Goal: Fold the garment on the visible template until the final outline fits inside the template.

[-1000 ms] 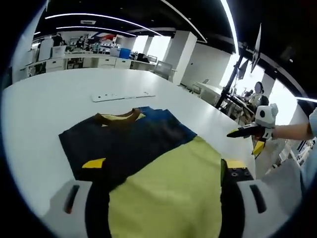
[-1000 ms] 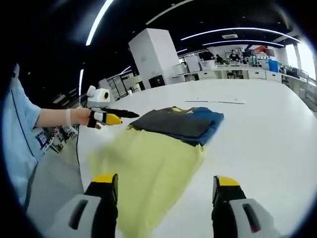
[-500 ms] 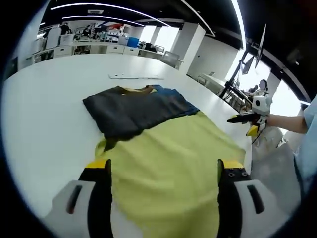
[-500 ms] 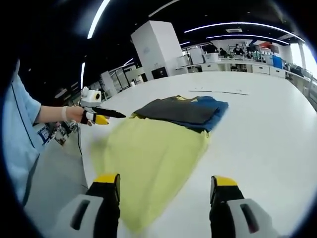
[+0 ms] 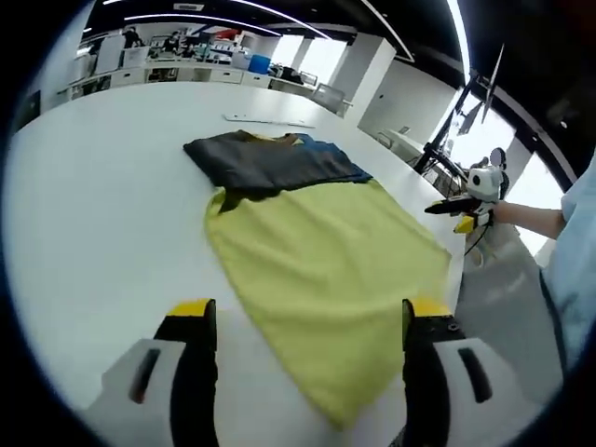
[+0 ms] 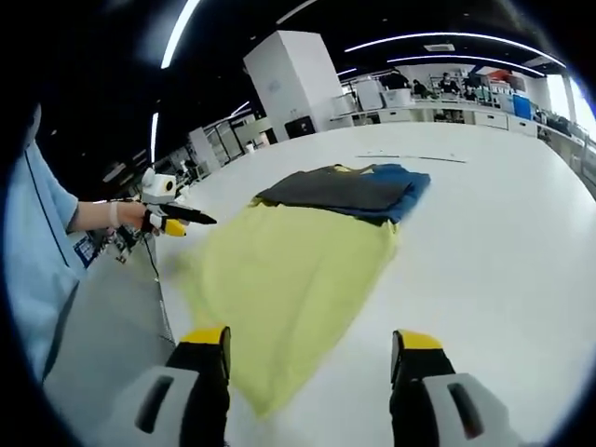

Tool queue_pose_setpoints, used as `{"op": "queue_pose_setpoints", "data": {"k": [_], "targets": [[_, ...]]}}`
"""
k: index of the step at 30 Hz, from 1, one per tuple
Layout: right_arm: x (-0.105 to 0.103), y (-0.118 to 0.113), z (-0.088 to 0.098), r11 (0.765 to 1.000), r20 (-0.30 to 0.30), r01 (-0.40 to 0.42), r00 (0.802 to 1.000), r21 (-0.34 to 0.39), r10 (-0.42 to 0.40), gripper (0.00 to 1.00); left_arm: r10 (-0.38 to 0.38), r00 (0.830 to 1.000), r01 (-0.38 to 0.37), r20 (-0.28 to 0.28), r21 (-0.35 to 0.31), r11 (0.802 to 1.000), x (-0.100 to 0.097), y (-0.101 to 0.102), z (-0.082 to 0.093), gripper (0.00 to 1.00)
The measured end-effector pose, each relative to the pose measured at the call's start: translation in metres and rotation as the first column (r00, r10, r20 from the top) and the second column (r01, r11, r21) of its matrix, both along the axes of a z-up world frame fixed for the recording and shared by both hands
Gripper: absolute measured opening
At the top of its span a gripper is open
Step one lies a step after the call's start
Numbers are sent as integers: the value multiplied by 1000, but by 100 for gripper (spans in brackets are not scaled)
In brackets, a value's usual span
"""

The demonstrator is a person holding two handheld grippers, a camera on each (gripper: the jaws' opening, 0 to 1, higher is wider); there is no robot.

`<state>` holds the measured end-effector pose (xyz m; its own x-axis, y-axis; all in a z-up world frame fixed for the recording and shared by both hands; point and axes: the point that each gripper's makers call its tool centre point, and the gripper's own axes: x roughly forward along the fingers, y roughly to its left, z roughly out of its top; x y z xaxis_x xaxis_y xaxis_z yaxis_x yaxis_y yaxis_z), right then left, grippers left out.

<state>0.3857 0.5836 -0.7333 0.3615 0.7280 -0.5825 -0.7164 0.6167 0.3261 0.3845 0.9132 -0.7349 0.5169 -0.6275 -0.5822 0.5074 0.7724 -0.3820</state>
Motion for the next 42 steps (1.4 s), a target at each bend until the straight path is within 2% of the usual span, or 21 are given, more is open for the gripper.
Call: {"op": "queue_pose_setpoints", "data": {"k": [6, 9, 12, 16, 17, 18, 19, 24, 30, 33, 36, 42], "targets": [[-11, 1, 1, 999, -31, -35, 999, 18, 35, 63, -14, 999, 14, -30, -7, 1000, -19, 7, -2, 71], [-23, 4, 1, 997, -79, -60, 995, 41, 63, 52, -30, 999, 29, -46, -9, 1000, -30, 9, -5, 64], [-35, 1, -5, 997, -110, -76, 991, 21, 78, 43, -29, 997, 28, -71, -10, 1000, -41, 11, -11, 58], [-45, -1, -10, 997, -131, -74, 988, 20, 76, 42, -9, 995, 6, -98, -27, 1000, -55, 14, -15, 54], [-48, -2, -12, 997, -143, -73, 987, 19, 75, 42, -14, 995, 12, -101, -20, 1000, -58, 15, -17, 52], [-50, -3, -14, 997, -151, -73, 986, 16, 74, 41, -31, 998, 31, -55, -13, 999, -55, 15, -15, 49], [-53, -3, -16, 997, -155, -79, 985, 13, 80, 40, -11, 994, 7, -113, -31, 999, -63, 14, -16, 46], [-63, -1, -23, 996, -197, -81, 977, 26, 84, 32, 6, 991, -12, -134, -46, 999, -69, 16, -20, 38], [-69, 6, -23, 995, -234, -79, 968, 55, 90, 24, 0, 978, -20, -207, -91, 996, -82, 6, -26, 24], [-68, 4, -24, 996, -253, -63, 964, 61, 77, 20, -2, 983, -12, -184, -75, 997, -81, 7, -29, 17], [-69, 4, -26, 996, -271, -57, 960, 65, 72, 15, 25, 980, -43, -200, -87, 995, -78, 10, -30, 12], [-64, 5, -29, 998, -293, -18, 955, 68, 37, 6, 35, 973, -58, -226, -93, 994, -81, 11, -34, 2]]}}
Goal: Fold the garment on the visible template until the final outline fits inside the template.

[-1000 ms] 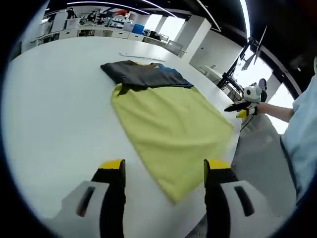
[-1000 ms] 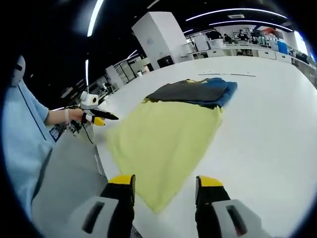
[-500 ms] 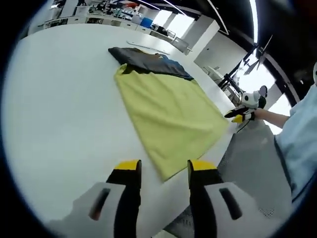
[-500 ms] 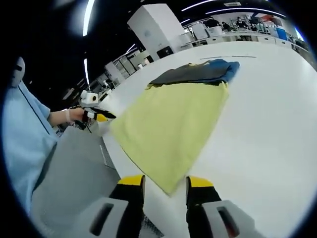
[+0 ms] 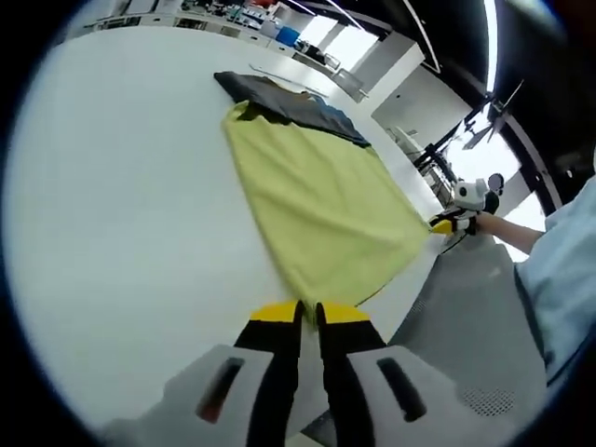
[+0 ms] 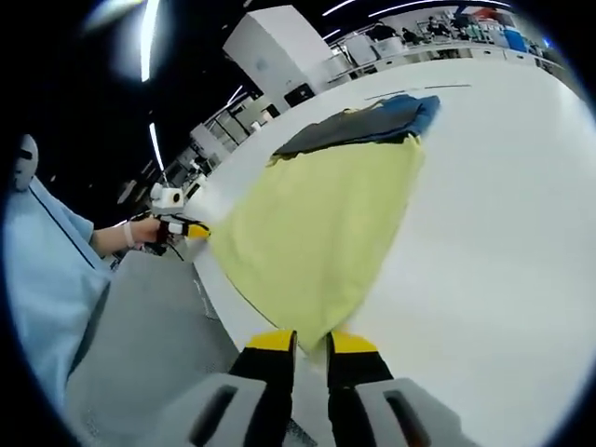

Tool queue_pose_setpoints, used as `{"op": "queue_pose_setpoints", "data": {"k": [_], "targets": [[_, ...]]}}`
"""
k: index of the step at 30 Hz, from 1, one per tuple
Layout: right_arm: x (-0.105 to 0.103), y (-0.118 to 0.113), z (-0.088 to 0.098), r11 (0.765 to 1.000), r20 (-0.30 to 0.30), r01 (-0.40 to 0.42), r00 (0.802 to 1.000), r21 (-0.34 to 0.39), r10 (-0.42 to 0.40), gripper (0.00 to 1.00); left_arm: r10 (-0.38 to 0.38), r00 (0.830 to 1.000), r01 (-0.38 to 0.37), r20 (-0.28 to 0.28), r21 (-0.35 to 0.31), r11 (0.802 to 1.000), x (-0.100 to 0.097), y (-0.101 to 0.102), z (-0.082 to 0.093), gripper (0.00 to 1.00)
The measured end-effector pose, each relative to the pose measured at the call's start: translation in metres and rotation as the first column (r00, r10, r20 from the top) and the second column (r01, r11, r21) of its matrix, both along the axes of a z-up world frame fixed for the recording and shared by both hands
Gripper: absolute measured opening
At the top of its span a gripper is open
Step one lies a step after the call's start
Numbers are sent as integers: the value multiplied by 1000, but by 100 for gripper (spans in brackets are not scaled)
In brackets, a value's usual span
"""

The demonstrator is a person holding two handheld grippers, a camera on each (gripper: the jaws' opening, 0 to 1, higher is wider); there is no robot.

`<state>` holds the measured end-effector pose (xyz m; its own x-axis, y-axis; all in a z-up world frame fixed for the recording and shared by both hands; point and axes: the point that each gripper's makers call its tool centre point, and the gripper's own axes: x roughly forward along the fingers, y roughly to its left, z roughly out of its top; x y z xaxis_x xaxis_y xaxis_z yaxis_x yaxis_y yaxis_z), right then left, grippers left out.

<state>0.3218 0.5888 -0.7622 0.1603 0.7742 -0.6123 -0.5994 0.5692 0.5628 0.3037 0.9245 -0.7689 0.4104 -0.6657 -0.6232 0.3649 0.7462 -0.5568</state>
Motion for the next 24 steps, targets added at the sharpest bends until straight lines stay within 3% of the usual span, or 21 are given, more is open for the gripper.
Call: {"op": "queue_pose_setpoints", "data": {"k": [3, 4, 6, 9, 15, 24], "targets": [[1, -4, -6, 999, -18, 10, 1000, -51, -11, 0, 17, 1000, -17, -17, -13, 1000, -2, -1, -1, 0], [2, -1, -2, 1000, -21, 12, 1000, -23, -12, 0, 18, 1000, -18, -15, -12, 1000, -2, -1, 0, 0], [-3, -1, 1, 999, -113, 43, 993, -9, -44, 0, 12, 1000, -12, 7, -28, 1000, -1, -2, 7, 0], [1, -5, 11, 998, -100, 54, 994, 16, -52, 0, 20, 1000, -20, -1, -61, 998, -3, -4, 17, 0], [-4, -12, 26, 996, -128, 72, 990, 44, -66, 0, 9, 1000, -10, -3, -96, 995, -12, -7, 29, 0], [-36, -23, 40, 996, -199, 76, 978, 51, -65, 0, -39, 999, 34, -31, -154, 988, -43, -25, 54, 0]]}}
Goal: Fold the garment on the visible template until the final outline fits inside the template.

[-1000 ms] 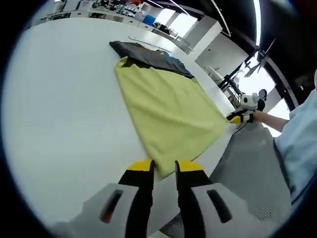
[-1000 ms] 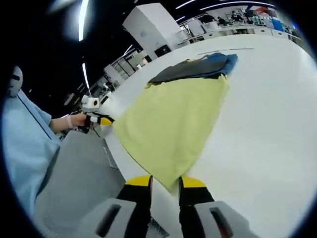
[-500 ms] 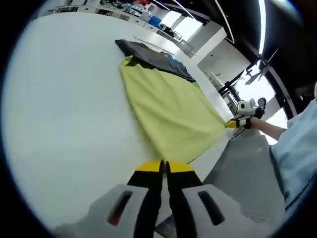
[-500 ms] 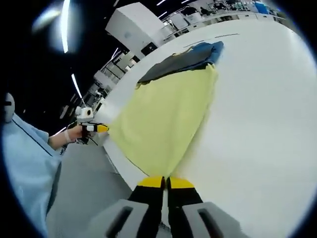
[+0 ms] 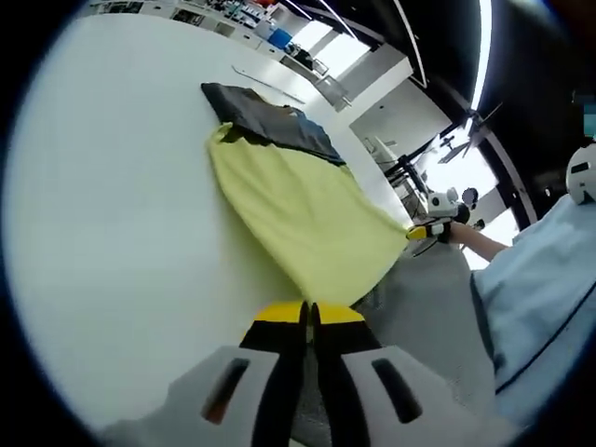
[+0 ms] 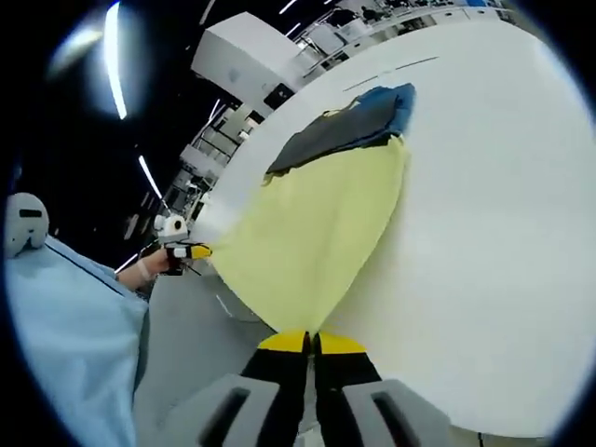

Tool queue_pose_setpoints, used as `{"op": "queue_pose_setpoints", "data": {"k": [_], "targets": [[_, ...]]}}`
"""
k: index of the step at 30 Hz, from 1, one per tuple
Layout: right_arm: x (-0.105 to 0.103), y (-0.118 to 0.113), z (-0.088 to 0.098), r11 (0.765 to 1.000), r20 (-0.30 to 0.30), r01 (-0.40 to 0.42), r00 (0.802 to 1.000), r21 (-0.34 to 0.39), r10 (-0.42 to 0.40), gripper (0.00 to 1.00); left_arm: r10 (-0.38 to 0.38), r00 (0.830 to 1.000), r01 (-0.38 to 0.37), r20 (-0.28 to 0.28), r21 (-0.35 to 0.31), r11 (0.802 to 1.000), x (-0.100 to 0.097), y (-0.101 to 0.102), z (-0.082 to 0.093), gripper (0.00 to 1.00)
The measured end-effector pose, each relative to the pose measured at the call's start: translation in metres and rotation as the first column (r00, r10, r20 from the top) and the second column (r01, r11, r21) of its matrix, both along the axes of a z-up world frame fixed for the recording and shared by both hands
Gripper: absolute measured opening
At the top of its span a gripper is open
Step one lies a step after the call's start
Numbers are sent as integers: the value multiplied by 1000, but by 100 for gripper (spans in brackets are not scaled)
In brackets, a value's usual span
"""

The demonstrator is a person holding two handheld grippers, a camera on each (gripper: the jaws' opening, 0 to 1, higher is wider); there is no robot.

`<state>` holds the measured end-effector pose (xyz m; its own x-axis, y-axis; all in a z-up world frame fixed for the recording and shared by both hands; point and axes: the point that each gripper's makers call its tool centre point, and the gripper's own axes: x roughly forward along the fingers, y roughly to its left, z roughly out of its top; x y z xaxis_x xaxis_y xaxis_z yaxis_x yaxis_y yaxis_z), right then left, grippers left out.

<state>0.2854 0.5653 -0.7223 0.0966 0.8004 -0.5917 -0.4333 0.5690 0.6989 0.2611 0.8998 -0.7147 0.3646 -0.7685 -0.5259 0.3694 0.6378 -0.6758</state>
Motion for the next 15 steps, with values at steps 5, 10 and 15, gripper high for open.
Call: {"op": "queue_pose_setpoints", "data": {"k": [5, 10, 15], "targets": [[-13, -2, 8, 1000, -30, 6, 1000, 13, -6, 0, -27, 999, 26, -19, -17, 999, -12, -3, 9, 0], [-23, -1, 8, 1000, -56, -7, 998, 14, 8, 0, -36, 998, 35, -54, -24, 999, -22, -2, 9, 0], [-19, 3, 18, 998, -67, 19, 998, 55, -16, 0, -19, 999, 16, -43, -67, 998, -14, -4, 20, 0]]}}
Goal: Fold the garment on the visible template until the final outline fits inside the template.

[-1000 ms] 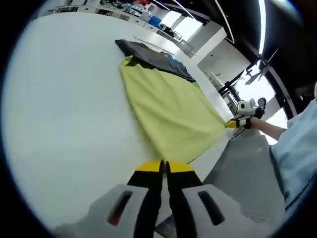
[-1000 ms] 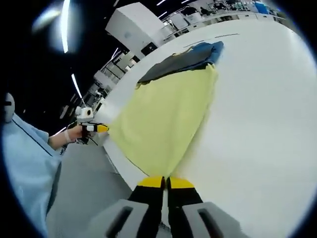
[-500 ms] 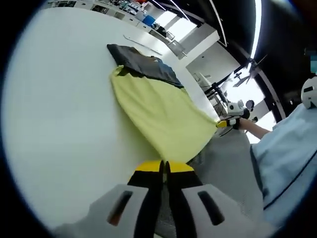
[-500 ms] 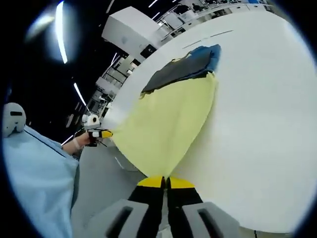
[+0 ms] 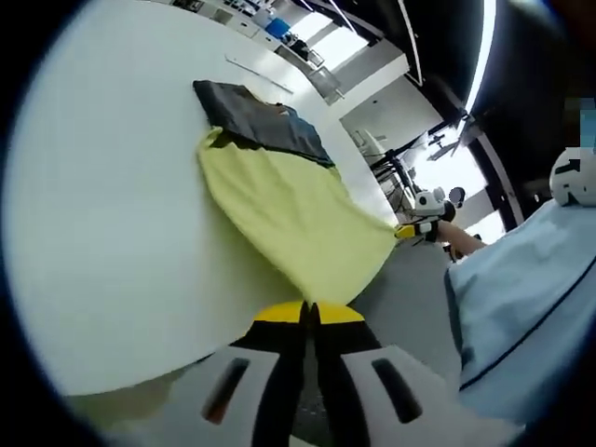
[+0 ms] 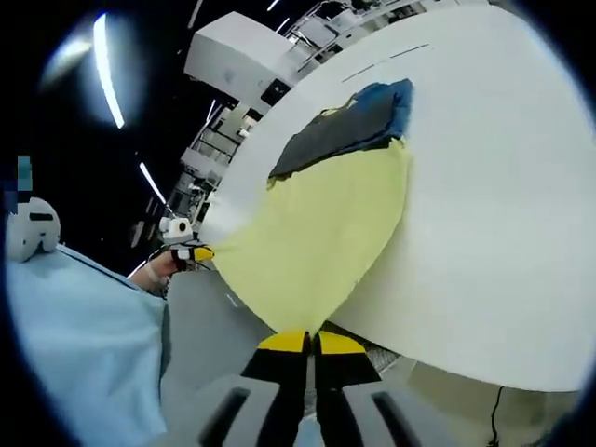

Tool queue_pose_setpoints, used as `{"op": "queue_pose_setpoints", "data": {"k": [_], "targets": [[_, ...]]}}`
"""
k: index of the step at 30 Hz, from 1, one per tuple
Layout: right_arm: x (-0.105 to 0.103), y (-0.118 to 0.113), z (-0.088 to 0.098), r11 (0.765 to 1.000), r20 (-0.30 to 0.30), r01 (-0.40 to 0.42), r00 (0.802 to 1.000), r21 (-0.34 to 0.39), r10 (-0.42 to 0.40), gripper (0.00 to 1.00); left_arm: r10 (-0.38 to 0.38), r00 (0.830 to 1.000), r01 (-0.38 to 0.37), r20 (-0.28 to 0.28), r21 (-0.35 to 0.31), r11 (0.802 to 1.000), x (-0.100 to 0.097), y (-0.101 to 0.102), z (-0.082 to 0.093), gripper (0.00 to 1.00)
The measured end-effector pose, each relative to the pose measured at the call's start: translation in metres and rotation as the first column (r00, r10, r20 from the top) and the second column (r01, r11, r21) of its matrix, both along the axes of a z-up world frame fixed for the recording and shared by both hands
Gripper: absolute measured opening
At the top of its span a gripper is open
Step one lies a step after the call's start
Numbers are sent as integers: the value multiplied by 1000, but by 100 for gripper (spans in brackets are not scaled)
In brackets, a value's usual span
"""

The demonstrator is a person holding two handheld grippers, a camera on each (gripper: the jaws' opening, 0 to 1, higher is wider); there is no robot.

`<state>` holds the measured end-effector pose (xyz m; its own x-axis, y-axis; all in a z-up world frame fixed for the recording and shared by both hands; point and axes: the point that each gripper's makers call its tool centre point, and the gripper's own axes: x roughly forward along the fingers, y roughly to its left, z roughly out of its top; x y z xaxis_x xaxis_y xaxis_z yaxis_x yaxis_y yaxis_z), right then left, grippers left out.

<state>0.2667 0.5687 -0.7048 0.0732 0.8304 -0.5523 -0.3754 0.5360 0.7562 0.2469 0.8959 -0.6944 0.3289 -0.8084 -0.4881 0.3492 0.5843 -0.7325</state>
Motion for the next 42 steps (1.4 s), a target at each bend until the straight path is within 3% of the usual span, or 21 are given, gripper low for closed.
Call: {"op": "queue_pose_setpoints", "data": {"k": [7, 11, 15, 20, 21, 25, 27, 32, 37, 42], "targets": [[52, 14, 50, 974, 45, 145, 987, 175, -155, 0, 76, 995, -70, 63, -90, 994, 42, 2, 31, 0], [84, 18, 57, 964, 68, 173, 979, 204, -190, 0, 138, 985, -122, 108, -141, 983, 83, 6, 49, 0], [125, 24, 65, 950, 110, 209, 965, 232, -239, 0, 239, 959, -213, 150, -173, 962, 133, 12, 60, 0], [187, 27, 82, 913, 141, 269, 936, 308, -323, 0, 318, 931, -287, 178, -178, 941, 186, 14, 64, 0], [200, 27, 83, 907, 139, 285, 930, 310, -339, 0, 314, 932, -283, 181, -178, 942, 189, 14, 64, 0], [238, 28, 76, 911, 167, 303, 919, 279, -356, 0, 385, 903, -354, 190, -179, 918, 230, 21, 61, 0], [252, 28, 72, 914, 174, 307, 917, 264, -358, 0, 387, 901, -357, 194, -172, 918, 243, 22, 60, 0], [273, 25, 63, 919, 191, 317, 912, 234, -363, 0, 393, 897, -367, 204, -151, 918, 270, 28, 55, 0], [291, 20, 52, 909, 177, 352, 903, 223, -392, 0, 404, 892, -383, 200, -137, 913, 289, 29, 45, 0], [314, 20, 39, 891, 160, 394, 887, 224, -433, 0, 449, 874, -432, 184, -129, 893, 308, 34, 29, 0]]}}
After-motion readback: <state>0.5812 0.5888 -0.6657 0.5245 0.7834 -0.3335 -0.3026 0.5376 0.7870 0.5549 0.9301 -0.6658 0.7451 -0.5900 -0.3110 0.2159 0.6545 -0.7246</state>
